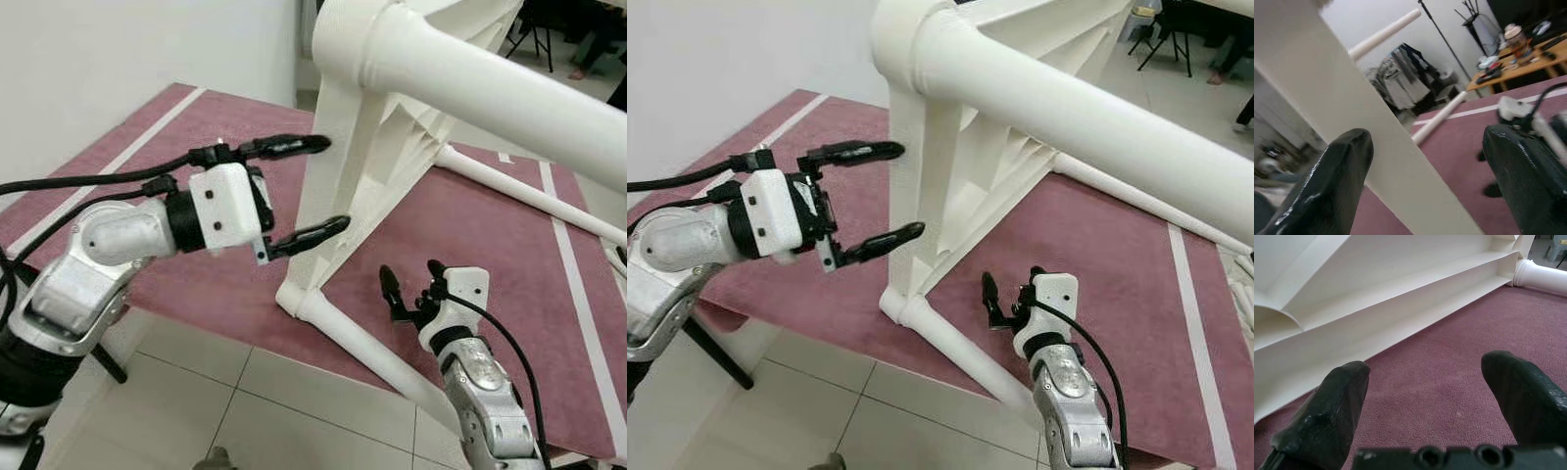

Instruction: Building children table

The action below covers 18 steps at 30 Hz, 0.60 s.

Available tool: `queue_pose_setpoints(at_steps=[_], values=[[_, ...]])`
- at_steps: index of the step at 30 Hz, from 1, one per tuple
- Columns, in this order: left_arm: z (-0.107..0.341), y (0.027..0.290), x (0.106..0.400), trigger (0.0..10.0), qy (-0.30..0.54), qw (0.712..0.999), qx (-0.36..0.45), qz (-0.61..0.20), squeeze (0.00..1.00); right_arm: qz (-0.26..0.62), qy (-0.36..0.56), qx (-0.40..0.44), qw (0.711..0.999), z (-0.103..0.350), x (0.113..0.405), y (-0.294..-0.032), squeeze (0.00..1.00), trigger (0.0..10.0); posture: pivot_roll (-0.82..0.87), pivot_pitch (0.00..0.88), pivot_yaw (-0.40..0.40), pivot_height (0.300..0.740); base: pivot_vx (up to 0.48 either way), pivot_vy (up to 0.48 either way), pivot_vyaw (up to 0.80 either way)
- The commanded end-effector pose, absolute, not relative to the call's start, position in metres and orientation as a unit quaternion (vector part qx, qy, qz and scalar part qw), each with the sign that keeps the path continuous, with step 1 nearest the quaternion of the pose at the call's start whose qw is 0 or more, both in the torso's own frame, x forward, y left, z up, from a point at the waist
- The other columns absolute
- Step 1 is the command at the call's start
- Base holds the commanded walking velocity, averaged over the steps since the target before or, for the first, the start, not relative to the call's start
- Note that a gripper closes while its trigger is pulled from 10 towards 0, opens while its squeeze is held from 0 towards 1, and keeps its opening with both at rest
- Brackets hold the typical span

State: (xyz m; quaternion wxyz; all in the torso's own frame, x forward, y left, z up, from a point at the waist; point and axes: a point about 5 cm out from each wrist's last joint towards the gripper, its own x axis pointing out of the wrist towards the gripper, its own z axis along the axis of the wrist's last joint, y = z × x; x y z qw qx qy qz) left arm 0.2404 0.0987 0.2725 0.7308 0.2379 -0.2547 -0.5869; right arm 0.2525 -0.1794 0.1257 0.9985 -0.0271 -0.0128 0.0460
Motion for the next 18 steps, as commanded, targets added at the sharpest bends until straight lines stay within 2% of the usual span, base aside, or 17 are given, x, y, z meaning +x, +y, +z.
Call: queue_pose_setpoints(at_steps=[1, 5, 6, 8, 9, 11, 12, 14, 16, 17, 18], values=[[0.273, 0.102, 0.24, 10.0, -0.245, 0.737, 0.227, -0.588, 0.0, 0.047, -0.01, -0.029, 0.998, 0.123, 0.252, -0.18, 0.0, 10.0, 0.13, 0.0, -0.024, 0.74, 0.0, 0.0, 0.0], [0.259, 0.108, 0.252, 10.0, -0.211, 0.784, 0.206, -0.545, 0.0, 0.048, -0.01, -0.029, 0.998, 0.122, 0.252, -0.179, 0.0, 10.0, 0.13, 0.0, -0.021, 0.74, 0.0, 0.0, 0.0], [0.259, 0.108, 0.252, 10.0, -0.211, 0.784, 0.206, -0.545, 0.0, 0.048, -0.01, -0.029, 0.998, 0.122, 0.252, -0.179, 0.0, 10.0, 0.13, 0.0, -0.021, 0.74, 0.0, 0.0, 0.0], [0.244, 0.112, 0.258, 10.0, -0.176, 0.825, 0.178, -0.506, 0.0, 0.05, -0.012, -0.029, 0.998, 0.124, 0.251, -0.176, 0.0, 10.0, 0.12, 0.0, -0.019, 0.74, 0.0, 0.0, 0.0], [0.244, 0.112, 0.258, 10.0, -0.176, 0.825, 0.178, -0.506, 0.0, 0.05, -0.012, -0.029, 0.998, 0.124, 0.251, -0.176, 0.0, 10.0, 0.12, 0.0, -0.019, 0.74, 0.0, 0.0, 0.0], [0.221, 0.115, 0.259, 10.0, -0.106, 0.874, 0.116, -0.459, 0.0, 0.052, -0.022, -0.027, 0.998, 0.128, 0.25, -0.172, 0.0, 10.0, 0.12, 0.0, -0.023, 0.74, 0.0, 0.0, 0.0], [0.221, 0.115, 0.259, 10.0, -0.106, 0.874, 0.116, -0.459, 0.0, 0.052, -0.022, -0.027, 0.998, 0.128, 0.25, -0.172, 0.0, 10.0, 0.12, 0.0, -0.023, 0.74, 0.0, 0.0, 0.0], [0.204, 0.113, 0.258, 10.0, -0.061, 0.903, 0.068, -0.421, 0.0, 0.056, -0.037, -0.022, 0.998, 0.137, 0.251, -0.169, 0.0, 10.0, 0.12, 0.0, -0.031, 0.74, 0.0, 0.0, 0.0], [0.199, 0.112, 0.259, 10.0, -0.053, 0.911, 0.057, -0.405, 0.0, 0.058, -0.042, -0.02, 0.997, 0.14, 0.252, -0.167, 0.0, 10.0, 0.12, 0.0, -0.031, 0.74, 0.0, 0.0, 0.0], [0.191, 0.111, 0.265, 10.0, -0.035, 0.932, 0.027, -0.36, 0.0, 0.065, -0.056, -0.016, 0.996, 0.149, 0.255, -0.164, 0.0, 10.0, 0.12, 0.0, -0.043, 0.74, 0.0, 0.0, 0.0], [0.191, 0.111, 0.265, 10.0, -0.035, 0.932, 0.027, -0.36, 0.0, 0.065, -0.056, -0.016, 0.996, 0.149, 0.255, -0.164, 0.0, 10.0, 0.12, 0.0, -0.043, 0.74, 0.0, 0.0, 0.0]])
